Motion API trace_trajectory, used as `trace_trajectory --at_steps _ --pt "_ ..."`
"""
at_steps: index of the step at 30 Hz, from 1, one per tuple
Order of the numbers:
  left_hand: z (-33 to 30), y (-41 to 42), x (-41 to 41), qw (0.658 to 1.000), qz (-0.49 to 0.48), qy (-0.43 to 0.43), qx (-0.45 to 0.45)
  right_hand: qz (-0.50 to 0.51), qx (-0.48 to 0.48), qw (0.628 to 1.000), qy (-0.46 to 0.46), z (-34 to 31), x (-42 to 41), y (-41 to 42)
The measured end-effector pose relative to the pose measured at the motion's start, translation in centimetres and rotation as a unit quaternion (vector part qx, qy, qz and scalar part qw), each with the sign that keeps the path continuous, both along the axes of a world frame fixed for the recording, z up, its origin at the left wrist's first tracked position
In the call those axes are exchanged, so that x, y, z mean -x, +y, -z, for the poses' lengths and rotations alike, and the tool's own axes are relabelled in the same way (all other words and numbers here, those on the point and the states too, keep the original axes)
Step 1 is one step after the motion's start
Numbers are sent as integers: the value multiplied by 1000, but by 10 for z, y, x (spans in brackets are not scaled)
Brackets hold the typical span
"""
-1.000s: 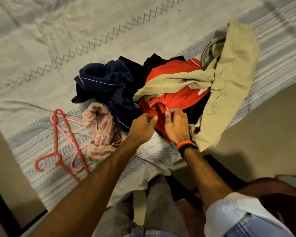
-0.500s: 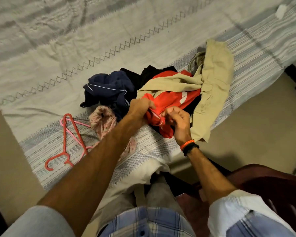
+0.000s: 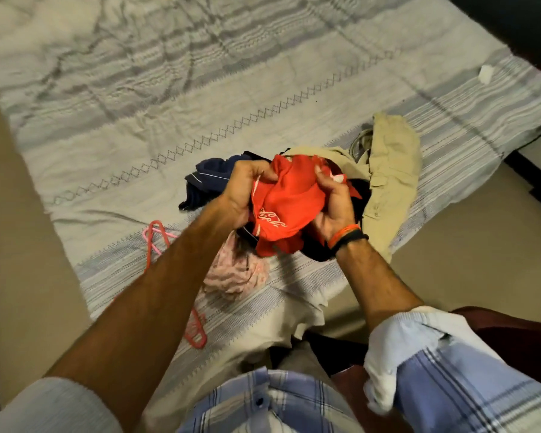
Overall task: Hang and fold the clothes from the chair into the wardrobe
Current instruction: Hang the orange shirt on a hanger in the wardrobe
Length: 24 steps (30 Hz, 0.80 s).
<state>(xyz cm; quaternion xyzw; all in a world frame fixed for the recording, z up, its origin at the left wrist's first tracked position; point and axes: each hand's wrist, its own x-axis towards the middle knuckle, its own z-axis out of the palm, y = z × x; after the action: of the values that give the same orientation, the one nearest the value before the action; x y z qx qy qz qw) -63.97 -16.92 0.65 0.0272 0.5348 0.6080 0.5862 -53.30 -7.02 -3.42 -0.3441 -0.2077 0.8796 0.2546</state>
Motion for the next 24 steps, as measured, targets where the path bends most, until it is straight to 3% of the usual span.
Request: trace_trajectory --at_steps 3,6,8,14,19,24 --pt "-5 -19 10 997 42 50 45 7 12 999 44 -19 7 -10" --pt "-8 -33 20 968 47 185 162 11 3 999 41 -36 13 -19" --pt "-10 -40 28 949 46 246 190 -9 -20 999 32 -47 17 -33" --pt "-24 -37 46 939 16 329 99 -83 -95 992 12 -74 19 -60" --pt "-26 -30 51 915 63 392 70 -124 -127 984 31 -97 10 -78" --pt "-30 -37 53 898 102 424 62 -55 -155 986 24 -105 7 -77"
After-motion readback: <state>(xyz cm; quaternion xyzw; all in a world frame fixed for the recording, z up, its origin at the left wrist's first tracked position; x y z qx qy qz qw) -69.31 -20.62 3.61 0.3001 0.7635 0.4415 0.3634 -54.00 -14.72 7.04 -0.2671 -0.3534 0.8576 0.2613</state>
